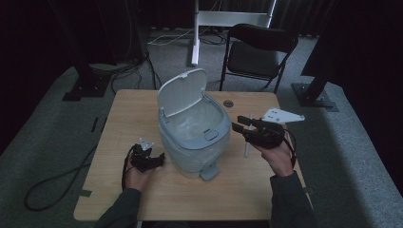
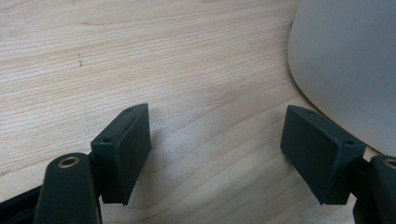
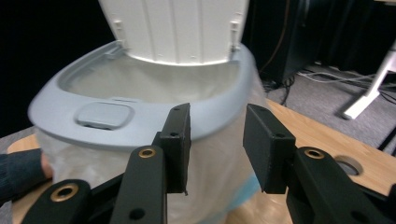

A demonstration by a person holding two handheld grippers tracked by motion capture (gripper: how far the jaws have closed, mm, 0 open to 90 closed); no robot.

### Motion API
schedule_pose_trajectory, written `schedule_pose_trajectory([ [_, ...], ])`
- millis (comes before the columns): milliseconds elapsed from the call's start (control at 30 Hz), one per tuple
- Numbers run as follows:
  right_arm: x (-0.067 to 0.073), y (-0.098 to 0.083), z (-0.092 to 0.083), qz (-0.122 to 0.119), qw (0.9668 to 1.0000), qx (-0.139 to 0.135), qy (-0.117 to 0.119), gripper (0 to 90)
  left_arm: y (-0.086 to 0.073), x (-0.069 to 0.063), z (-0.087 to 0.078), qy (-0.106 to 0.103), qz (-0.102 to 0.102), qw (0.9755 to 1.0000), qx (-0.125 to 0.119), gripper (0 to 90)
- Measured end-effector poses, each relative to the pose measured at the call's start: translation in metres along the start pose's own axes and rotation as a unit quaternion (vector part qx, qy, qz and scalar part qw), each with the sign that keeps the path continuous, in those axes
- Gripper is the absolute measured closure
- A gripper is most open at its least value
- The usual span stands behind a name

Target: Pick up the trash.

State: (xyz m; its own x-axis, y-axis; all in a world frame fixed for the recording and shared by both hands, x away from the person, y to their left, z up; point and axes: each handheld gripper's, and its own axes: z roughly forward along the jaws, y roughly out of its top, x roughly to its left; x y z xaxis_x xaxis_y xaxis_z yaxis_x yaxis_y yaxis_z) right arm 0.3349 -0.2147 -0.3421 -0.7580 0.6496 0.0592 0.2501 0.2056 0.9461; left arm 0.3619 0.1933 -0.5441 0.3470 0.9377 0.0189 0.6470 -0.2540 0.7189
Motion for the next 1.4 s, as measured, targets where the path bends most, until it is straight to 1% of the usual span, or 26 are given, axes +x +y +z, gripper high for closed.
schedule_pose_trajectory([
  [100, -0.009, -0.004, -0.004, 0.009, 0.9998, 0.001, -0.018, 60.7, 0.0, 0.0, 0.0, 0.0, 0.0, 1.0, 0.0, 24.3],
  [167, -0.012, -0.006, -0.005, 0.009, 0.9995, 0.002, -0.03, 60.2, 0.0, 0.0, 0.0, 0.0, -0.001, 1.0, 0.0, 24.3],
  [333, -0.021, -0.011, -0.008, 0.017, 0.9987, 0.006, -0.048, 60.1, 0.0, 0.0, 0.0, 0.0, -0.001, 1.0, 0.0, 24.3],
  [400, -0.023, -0.014, -0.007, 0.019, 0.9982, 0.013, -0.056, 60.2, 0.0, 0.0, 0.0, 0.0, 0.0, 1.0, 0.0, 24.3],
  [500, -0.028, -0.019, -0.003, 0.024, 0.9966, 0.027, -0.073, 60.5, 0.0, 0.0, 0.0, 0.0, -0.001, 1.0, 0.0, 24.3],
  [633, -0.036, -0.027, 0.002, 0.031, 0.9963, 0.033, -0.073, 61.7, 0.0, 0.0, 0.0, 0.0, -0.001, 1.0, 0.0, 24.3],
  [800, -0.046, -0.038, 0.009, 0.042, 0.9941, 0.044, -0.09, 62.6, 0.0, 0.0, 0.0, 0.0, 0.0, 1.0, 0.0, 24.2],
  [867, -0.048, -0.042, 0.011, 0.04, 0.993, 0.051, -0.099, 62.6, 0.0, 0.0, 0.0, 0.0, 0.0, 1.0, 0.0, 24.2],
  [1033, -0.055, -0.048, 0.017, 0.044, 0.9917, 0.061, -0.104, 62.7, 0.0, 0.0, 0.0, 0.0, -0.001, 1.0, 0.0, 24.2],
  [1267, -0.062, -0.056, 0.024, 0.041, 0.9885, 0.074, -0.125, 63.6, 0.0, 0.0, 0.0, 0.0, 0.0, 1.0, 0.0, 24.3],
  [1400, -0.067, -0.062, 0.029, 0.045, 0.9865, 0.085, -0.133, 64.4, 0.0, 0.0, 0.0, 0.0, -0.001, 1.0, 0.0, 24.3],
])
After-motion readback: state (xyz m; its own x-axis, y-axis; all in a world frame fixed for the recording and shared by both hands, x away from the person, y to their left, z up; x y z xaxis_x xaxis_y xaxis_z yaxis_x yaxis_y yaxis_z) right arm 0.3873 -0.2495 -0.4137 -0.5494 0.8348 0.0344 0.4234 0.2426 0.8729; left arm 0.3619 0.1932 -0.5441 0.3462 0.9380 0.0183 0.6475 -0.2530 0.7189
